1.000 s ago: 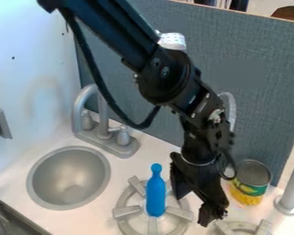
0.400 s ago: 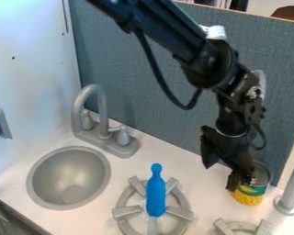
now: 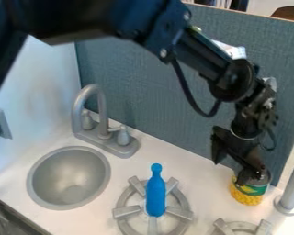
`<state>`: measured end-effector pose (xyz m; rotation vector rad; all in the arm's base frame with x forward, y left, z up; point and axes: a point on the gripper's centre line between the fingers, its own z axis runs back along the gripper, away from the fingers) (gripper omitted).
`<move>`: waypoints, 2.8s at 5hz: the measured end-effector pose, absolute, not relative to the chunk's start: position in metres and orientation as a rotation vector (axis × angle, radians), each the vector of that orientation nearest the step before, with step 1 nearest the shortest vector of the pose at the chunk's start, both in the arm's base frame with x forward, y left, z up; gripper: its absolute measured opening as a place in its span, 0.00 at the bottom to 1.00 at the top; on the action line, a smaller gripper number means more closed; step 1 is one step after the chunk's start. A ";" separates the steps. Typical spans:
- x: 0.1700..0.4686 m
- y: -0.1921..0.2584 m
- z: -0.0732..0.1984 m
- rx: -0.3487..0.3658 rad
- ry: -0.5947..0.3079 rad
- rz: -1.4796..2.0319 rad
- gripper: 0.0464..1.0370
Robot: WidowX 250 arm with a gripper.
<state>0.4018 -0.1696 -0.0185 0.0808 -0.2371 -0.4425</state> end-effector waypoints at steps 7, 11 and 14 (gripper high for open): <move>0.434 -0.174 -0.045 0.170 -0.460 0.174 0.96; 0.403 -0.163 -0.043 0.424 -0.352 0.230 0.96; 0.366 -0.157 -0.048 0.545 -0.260 0.158 0.96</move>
